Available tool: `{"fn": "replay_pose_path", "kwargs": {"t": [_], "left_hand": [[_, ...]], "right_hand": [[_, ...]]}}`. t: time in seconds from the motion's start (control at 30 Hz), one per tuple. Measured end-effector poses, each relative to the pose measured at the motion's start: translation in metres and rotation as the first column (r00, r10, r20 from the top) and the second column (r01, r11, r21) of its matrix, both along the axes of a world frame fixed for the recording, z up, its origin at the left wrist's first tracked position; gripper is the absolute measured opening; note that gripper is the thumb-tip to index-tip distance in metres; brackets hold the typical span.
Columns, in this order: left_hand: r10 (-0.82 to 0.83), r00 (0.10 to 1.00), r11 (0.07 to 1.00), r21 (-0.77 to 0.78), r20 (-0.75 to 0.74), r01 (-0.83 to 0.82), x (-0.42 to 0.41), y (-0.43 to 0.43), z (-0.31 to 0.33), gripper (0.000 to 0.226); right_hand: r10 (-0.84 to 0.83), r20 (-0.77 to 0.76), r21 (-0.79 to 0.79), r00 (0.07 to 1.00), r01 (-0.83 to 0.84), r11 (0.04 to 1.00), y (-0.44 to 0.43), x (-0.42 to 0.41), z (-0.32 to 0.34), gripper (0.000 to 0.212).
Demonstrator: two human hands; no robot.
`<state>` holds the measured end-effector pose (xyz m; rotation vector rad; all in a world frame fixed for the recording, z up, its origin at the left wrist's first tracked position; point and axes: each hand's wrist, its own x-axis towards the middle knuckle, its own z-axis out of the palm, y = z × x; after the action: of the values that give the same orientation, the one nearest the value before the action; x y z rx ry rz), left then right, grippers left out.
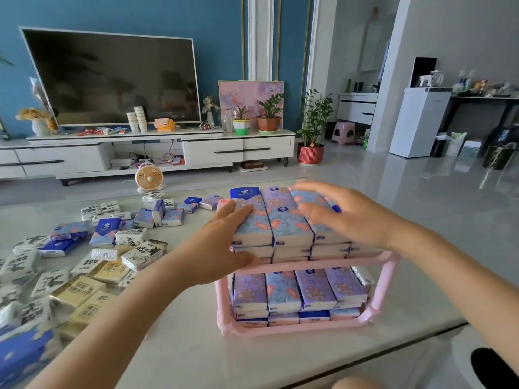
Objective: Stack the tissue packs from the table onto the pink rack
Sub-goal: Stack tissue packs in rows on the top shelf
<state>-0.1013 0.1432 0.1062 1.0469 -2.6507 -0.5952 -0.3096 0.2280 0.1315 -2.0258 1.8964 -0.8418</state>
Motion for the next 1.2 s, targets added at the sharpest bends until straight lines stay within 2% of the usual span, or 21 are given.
{"fn": "replay_pose_path", "kwargs": {"t": [0.07,0.13,0.2,0.23,0.33,0.4,0.43,0.6,0.83,0.9,1.0,1.07,1.13,1.2], "left_hand": [[0.016,0.999,0.997,0.079,-0.028,-0.013,-0.001,0.001,0.002,0.107],[0.122,0.971,0.966,0.251,-0.208,-0.068,-0.001,0.000,0.006,0.111],[0.292,0.851,0.891,0.448,-0.437,-0.076,-0.005,-0.010,0.009,0.099],[0.377,0.779,0.847,0.527,-0.501,-0.070,-0.009,-0.016,0.008,0.096],[0.533,0.639,0.712,0.702,-0.555,0.017,-0.026,-0.025,0.009,0.069],[0.588,0.621,0.600,0.794,-0.519,0.096,-0.036,-0.028,0.007,0.048],[0.595,0.629,0.582,0.808,-0.501,0.093,-0.040,-0.030,0.005,0.043],[0.571,0.693,0.559,0.827,-0.439,0.063,-0.043,-0.045,-0.005,0.063],[0.560,0.722,0.557,0.830,-0.405,0.033,-0.045,-0.047,-0.006,0.058],[0.563,0.719,0.543,0.838,-0.408,0.050,-0.045,-0.045,-0.003,0.060],[0.574,0.715,0.511,0.857,-0.399,0.068,-0.043,-0.038,0.007,0.059],[0.623,0.668,0.521,0.853,-0.407,0.034,-0.038,-0.036,0.016,0.052],[0.663,0.594,0.573,0.819,-0.455,-0.012,-0.029,-0.041,0.022,0.051],[0.669,0.522,0.635,0.772,-0.528,-0.033,-0.010,-0.044,0.029,0.051]], "right_hand": [[-0.098,0.183,-0.104,0.978,0.119,0.987,0.004,-0.018,0.002,0.053],[-0.222,0.371,-0.197,0.902,0.310,0.930,0.004,-0.038,0.000,0.036],[-0.330,0.511,-0.138,0.794,0.455,0.880,-0.001,-0.053,-0.004,0.026],[-0.343,0.579,-0.069,0.740,0.463,0.883,-0.004,-0.057,-0.007,0.023],[-0.334,0.735,0.073,0.590,0.421,0.904,-0.012,-0.056,-0.016,0.018],[-0.348,0.728,0.117,0.591,0.393,0.912,-0.016,-0.056,-0.023,0.025],[-0.354,0.724,0.145,0.592,0.372,0.917,-0.017,-0.055,-0.023,0.030],[-0.386,0.670,0.228,0.633,0.320,0.920,-0.021,-0.055,-0.025,0.047],[-0.378,0.626,0.247,0.682,0.286,0.926,-0.019,-0.054,-0.025,0.051],[-0.380,0.639,0.253,0.669,0.284,0.925,-0.019,-0.053,-0.023,0.048],[-0.371,0.720,0.253,0.587,0.276,0.927,-0.015,-0.048,-0.016,0.039],[-0.363,0.734,0.199,0.574,0.330,0.923,-0.010,-0.045,-0.011,0.040],[-0.341,0.739,0.057,0.581,0.450,0.891,-0.006,-0.043,-0.007,0.038],[-0.349,0.646,-0.142,0.679,0.555,0.819,-0.001,-0.041,-0.004,0.017]]}}
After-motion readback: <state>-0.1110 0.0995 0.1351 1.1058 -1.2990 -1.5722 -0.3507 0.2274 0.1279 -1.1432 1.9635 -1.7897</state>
